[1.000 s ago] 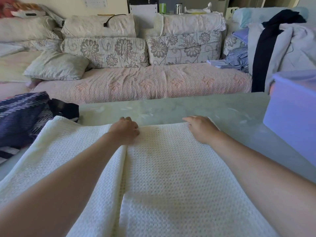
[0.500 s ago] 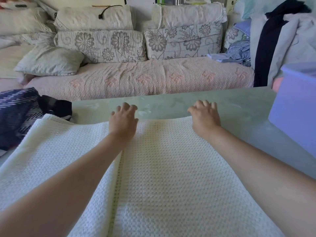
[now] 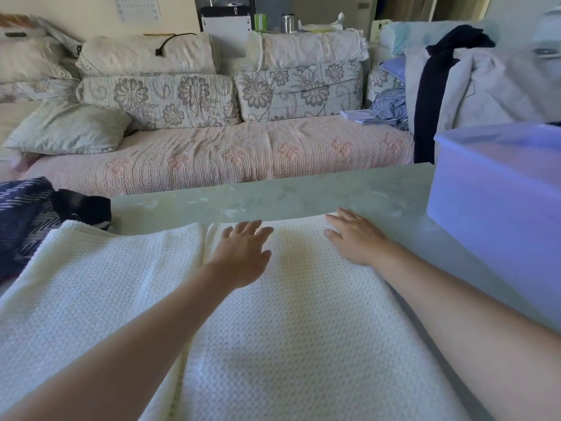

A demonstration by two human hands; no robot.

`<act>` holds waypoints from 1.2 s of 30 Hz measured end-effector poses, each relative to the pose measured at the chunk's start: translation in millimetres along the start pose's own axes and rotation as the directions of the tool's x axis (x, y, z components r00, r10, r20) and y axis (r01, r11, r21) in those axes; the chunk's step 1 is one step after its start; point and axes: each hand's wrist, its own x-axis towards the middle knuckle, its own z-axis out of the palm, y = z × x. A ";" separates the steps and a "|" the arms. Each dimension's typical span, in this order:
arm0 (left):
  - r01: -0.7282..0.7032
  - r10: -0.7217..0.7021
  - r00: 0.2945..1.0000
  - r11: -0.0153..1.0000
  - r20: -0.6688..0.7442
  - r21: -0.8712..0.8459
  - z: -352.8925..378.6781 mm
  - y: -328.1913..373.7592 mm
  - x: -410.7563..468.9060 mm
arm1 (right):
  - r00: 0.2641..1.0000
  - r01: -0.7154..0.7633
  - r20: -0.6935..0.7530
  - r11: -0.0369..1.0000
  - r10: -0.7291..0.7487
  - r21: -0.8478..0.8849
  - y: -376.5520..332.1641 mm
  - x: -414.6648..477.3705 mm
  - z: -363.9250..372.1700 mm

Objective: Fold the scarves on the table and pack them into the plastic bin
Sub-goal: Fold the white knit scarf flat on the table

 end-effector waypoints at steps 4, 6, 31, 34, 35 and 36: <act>-0.400 0.351 0.909 0.887 -0.225 -0.232 -15.1 81.7 -10.5 | 0.997 -0.058 -0.038 0.996 0.060 0.062 30.9 -8.7 -8.3; -0.520 0.472 0.853 0.802 -0.221 -0.293 -15.1 123.5 -21.9 | 0.996 -0.090 -0.010 0.995 0.090 0.048 42.5 -16.8 -9.0; -0.588 0.561 0.808 0.789 -0.182 -0.180 -60.8 53.5 -109.3 | 0.985 -0.051 -0.097 0.781 0.142 0.622 -57.1 -22.0 -54.4; -0.445 0.416 0.895 0.850 -0.159 -0.281 -77.4 -4.1 -138.1 | 0.990 0.005 -0.108 0.751 0.089 0.660 -114.8 -25.1 -53.9; -0.400 0.367 0.916 0.865 -0.160 -0.304 -81.7 -22.4 -148.8 | 0.992 0.025 -0.108 0.753 0.062 0.657 -136.4 -26.4 -52.0; -0.359 0.323 0.932 0.878 -0.164 -0.316 -85.5 -40.1 -159.5 | 0.993 0.042 -0.112 0.756 0.041 0.653 -158.6 -26.9 -50.3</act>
